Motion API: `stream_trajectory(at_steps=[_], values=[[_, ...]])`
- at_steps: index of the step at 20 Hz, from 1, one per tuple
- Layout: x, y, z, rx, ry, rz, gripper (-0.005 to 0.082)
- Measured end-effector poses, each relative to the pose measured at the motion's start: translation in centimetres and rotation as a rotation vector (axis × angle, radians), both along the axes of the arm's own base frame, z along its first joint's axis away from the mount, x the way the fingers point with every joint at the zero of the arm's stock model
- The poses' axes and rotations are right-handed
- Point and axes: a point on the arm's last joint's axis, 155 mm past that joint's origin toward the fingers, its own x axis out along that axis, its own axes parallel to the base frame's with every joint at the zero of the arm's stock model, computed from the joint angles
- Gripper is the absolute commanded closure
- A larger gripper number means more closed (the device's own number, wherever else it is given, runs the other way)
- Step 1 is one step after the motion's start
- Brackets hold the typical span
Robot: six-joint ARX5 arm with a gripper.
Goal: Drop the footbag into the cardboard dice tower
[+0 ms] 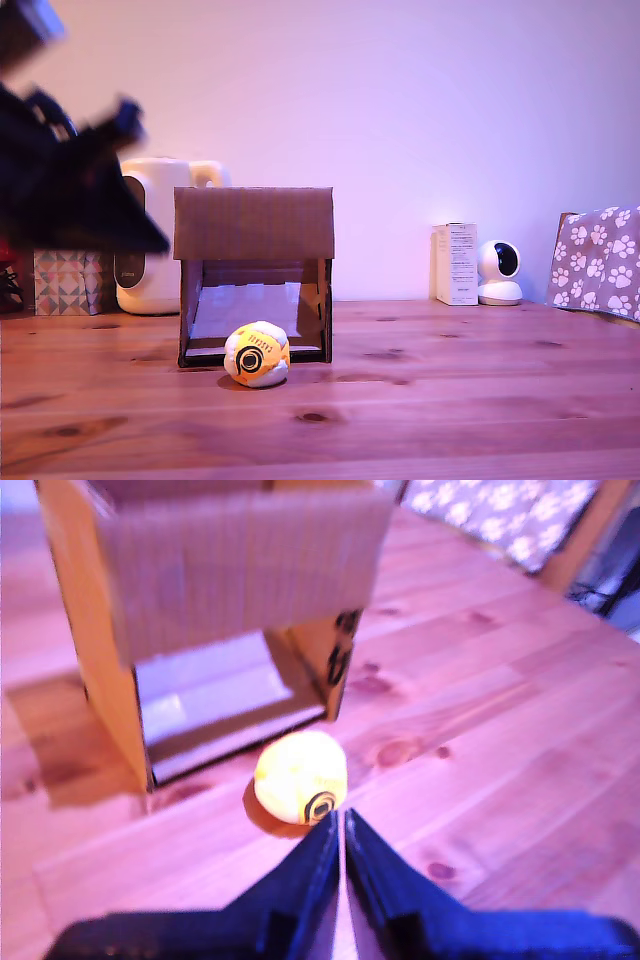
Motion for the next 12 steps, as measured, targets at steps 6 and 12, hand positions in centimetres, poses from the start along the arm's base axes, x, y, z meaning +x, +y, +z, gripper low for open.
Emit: stream_trajectory(at_steps=[6, 12], values=[[0.0, -0.5, -2.1, 0.006, 0.059, 0.005, 0.0793], [0.3, -1.7, -0.6, -0.048, 0.008, -0.027, -0.0001]])
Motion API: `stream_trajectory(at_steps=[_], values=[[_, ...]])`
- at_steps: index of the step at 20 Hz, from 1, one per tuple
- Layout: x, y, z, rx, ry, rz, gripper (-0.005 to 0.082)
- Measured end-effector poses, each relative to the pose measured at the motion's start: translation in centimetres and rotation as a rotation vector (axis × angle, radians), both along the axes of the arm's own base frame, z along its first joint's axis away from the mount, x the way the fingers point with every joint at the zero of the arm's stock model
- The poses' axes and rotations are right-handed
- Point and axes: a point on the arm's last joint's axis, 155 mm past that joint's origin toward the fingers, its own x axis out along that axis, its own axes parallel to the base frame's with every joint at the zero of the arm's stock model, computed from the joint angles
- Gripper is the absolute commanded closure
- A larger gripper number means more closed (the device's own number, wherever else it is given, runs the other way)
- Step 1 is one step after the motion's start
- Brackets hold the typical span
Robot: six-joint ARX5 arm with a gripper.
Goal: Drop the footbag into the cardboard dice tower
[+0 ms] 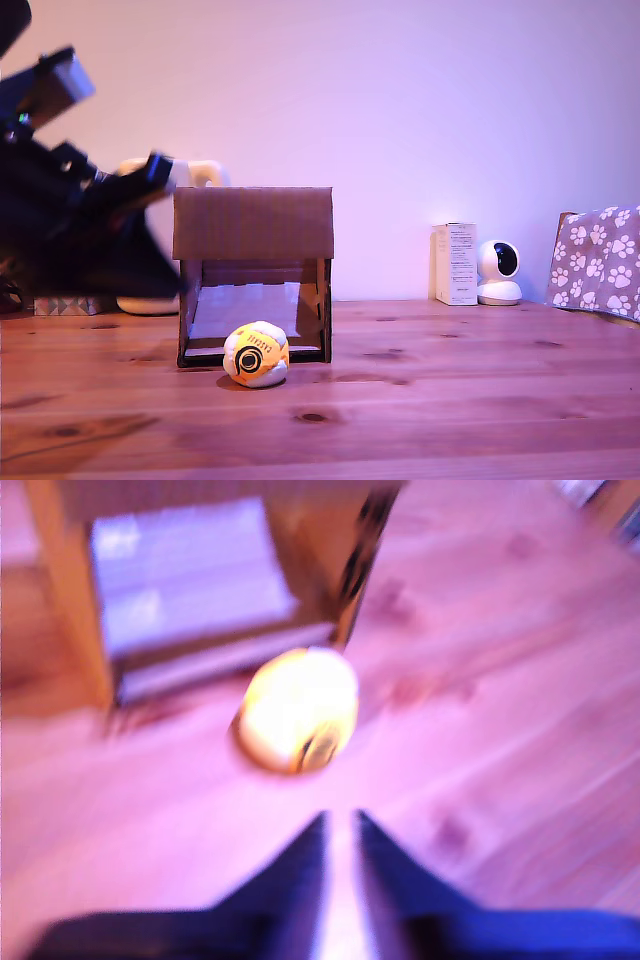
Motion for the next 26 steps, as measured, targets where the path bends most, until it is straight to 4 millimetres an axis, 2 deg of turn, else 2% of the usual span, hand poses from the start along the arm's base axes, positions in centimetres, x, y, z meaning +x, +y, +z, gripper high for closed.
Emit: stream_trajectory(at_steps=[2, 4, 14, 20, 26], values=[[0.1, -0.5, 0.8, -0.021, -0.027, -0.010, 0.0004], [0.2, -0.6, 0.7, -0.023, -0.031, -0.009, 0.0004], [2.4, -1.9, -3.7, 0.043, -0.013, -0.008, 0.0004], [6.1, -3.3, -5.0, 0.127, -0.043, 0.016, 0.0004], [8.4, -3.2, -7.6, 0.164, -0.002, 0.047, 0.0007]])
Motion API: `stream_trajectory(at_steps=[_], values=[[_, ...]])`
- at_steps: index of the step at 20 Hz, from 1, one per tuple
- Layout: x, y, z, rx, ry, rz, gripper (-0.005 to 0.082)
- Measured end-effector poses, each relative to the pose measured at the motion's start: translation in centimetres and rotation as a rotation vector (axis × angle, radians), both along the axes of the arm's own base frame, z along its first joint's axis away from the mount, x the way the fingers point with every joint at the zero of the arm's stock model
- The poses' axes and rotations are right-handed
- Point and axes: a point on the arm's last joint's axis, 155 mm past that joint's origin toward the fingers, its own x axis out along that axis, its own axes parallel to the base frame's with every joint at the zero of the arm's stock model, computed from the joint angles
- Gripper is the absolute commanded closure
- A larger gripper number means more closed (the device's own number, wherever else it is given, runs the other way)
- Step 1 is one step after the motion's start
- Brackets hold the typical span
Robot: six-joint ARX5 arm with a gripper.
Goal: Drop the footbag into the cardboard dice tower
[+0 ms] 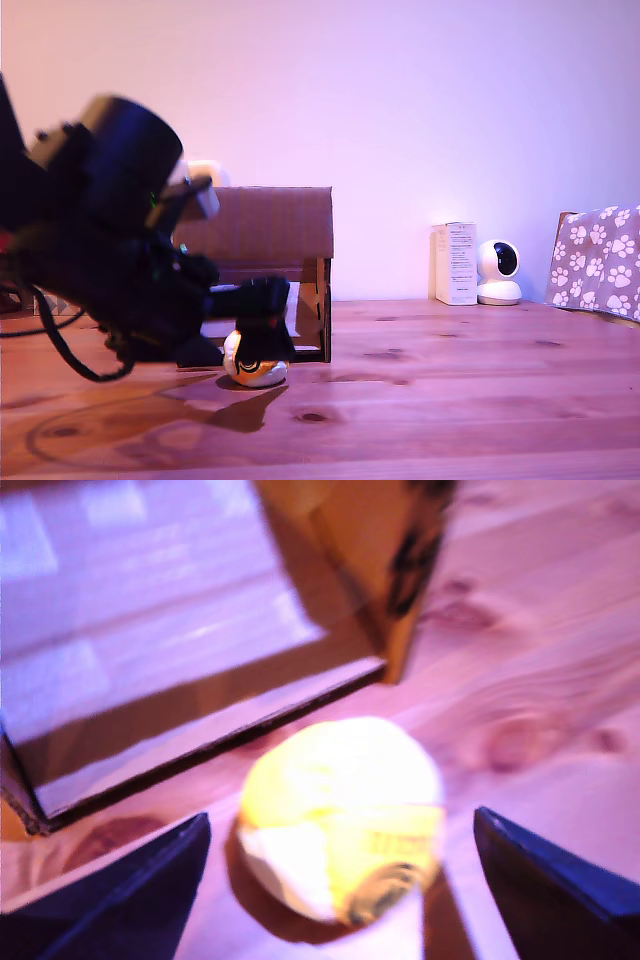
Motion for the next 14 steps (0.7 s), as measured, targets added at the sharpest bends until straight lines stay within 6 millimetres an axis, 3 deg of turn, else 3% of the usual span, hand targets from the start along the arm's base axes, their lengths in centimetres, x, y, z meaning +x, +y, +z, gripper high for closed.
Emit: stream_trajectory(at_steps=[2, 3, 6, 7, 9, 14], values=[[0.6, 0.0, -0.1, 0.002, 0.000, 0.005, 0.0048], [0.7, -0.2, 0.1, -0.002, -0.002, -0.001, 0.0118], [0.5, -0.3, -0.2, 0.006, 0.015, -0.009, 0.0510], [0.4, -0.2, -0.5, 0.012, 0.024, -0.011, 0.0598], [0.4, -0.2, -0.5, 0.013, 0.026, -0.011, 0.0642], [-0.4, -1.0, -0.1, -0.010, 0.057, -0.066, 0.0642]])
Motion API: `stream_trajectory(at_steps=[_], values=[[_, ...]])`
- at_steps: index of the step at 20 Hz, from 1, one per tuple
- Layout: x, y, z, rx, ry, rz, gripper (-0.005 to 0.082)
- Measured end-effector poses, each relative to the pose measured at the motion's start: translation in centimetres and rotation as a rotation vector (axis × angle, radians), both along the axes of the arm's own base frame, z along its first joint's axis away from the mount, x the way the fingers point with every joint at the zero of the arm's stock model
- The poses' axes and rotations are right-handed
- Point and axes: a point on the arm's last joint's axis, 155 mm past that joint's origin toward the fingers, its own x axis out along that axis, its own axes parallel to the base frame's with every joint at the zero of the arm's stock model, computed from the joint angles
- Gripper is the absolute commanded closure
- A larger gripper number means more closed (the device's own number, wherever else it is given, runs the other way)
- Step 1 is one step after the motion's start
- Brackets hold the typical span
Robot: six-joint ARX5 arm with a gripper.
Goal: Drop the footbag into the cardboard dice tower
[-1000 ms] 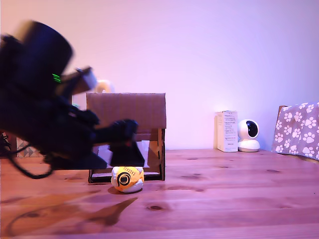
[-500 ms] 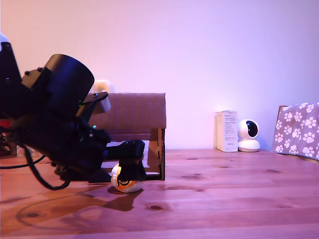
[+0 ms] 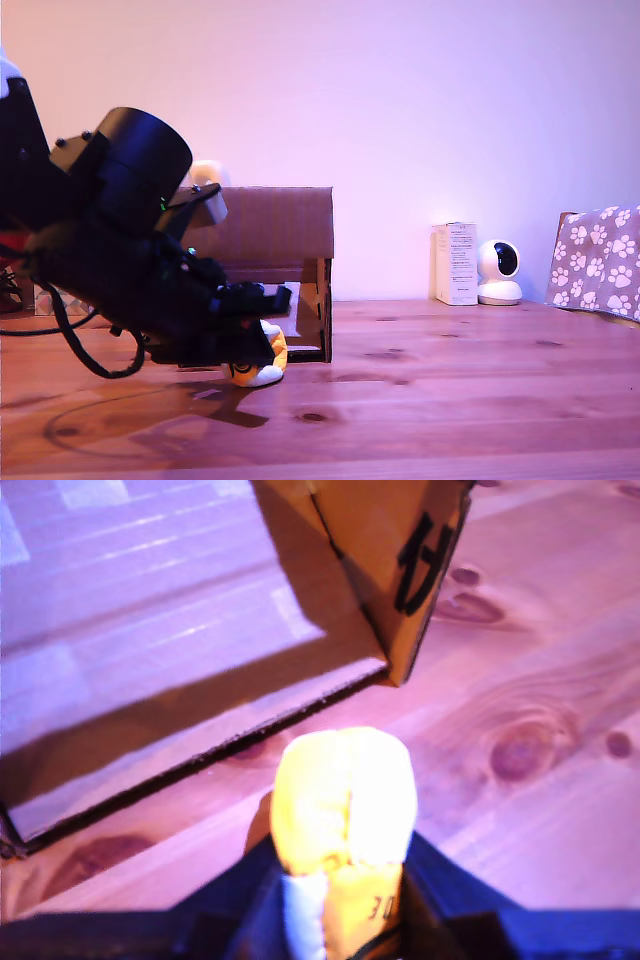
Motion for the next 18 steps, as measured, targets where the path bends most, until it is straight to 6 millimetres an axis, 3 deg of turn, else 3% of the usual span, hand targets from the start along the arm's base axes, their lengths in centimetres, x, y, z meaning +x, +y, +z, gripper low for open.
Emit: stream_trajectory(at_steps=[3, 8, 13, 18], values=[[-1.3, -0.4, 1.2, 0.000, 0.033, -0.039, 0.0642], [-2.4, 0.1, 7.2, -0.042, -0.016, -0.051, 0.0642], [-3.9, 1.2, 10.6, -0.053, -0.031, -0.053, 0.0642], [-4.5, 1.7, 16.2, -0.121, -0.158, -0.058, 0.0642]])
